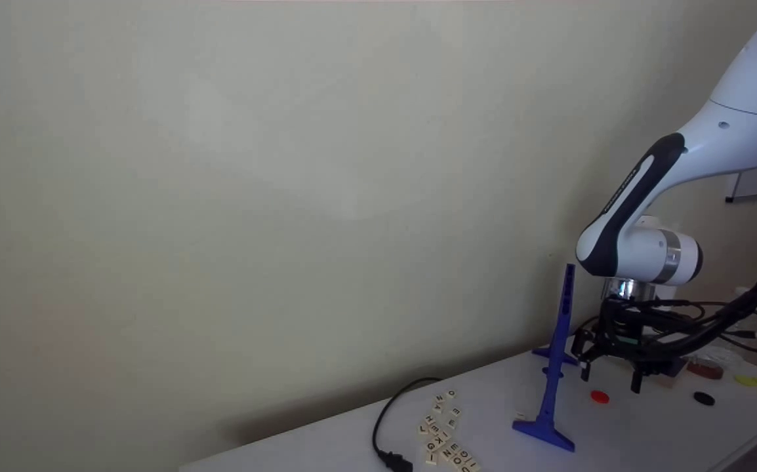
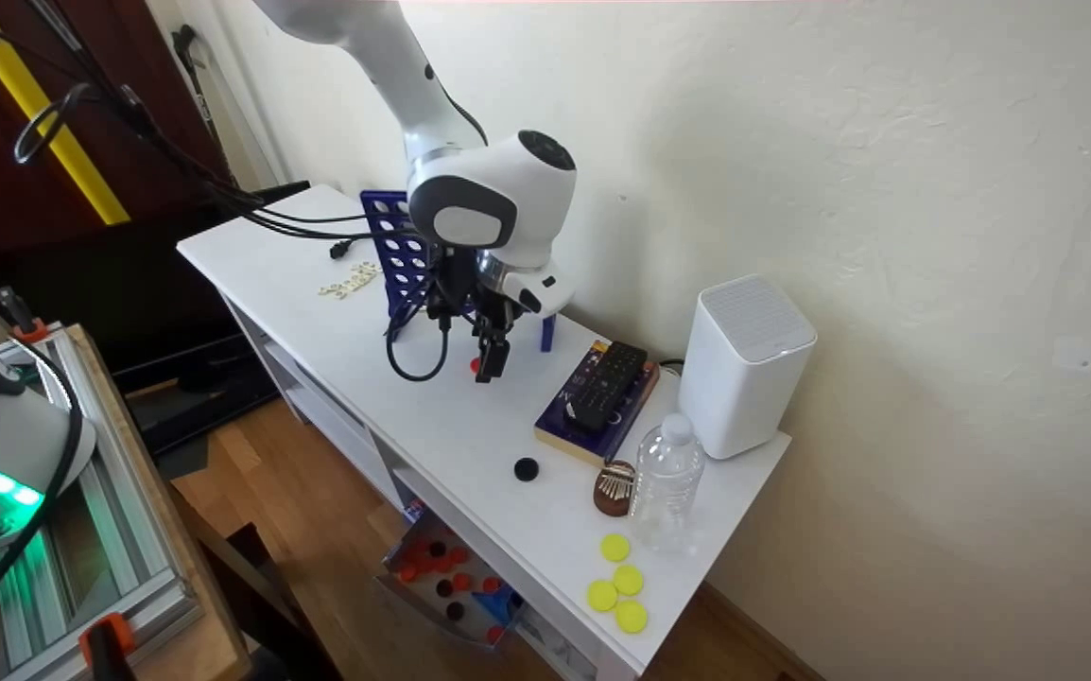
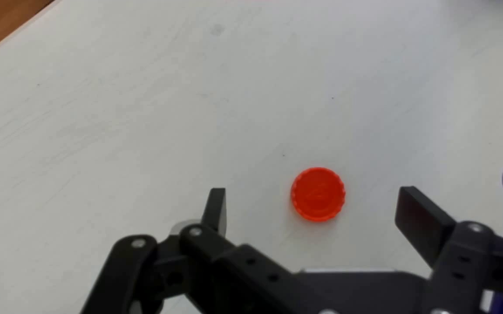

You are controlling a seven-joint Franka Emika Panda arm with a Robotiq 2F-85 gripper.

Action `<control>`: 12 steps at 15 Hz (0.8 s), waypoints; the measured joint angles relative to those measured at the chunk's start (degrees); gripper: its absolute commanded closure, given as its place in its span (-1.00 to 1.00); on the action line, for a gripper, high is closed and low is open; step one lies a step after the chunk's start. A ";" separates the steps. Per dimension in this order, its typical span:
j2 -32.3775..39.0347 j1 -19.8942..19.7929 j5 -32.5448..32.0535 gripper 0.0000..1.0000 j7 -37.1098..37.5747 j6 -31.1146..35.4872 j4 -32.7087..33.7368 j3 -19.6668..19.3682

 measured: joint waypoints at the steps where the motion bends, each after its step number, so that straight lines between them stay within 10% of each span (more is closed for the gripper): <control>1: 0.26 0.04 0.00 -1.00 0.02 0.00 0.21 0.00; 5: 1.08 0.16 0.00 -0.97 0.24 0.01 0.73 0.01; 10: 1.48 0.18 0.00 -0.07 0.96 0.03 0.94 0.01; 11: 1.48 0.18 0.00 -0.66 1.14 0.03 0.94 0.01; 12: 1.48 0.19 0.00 -0.77 1.29 0.03 0.94 0.01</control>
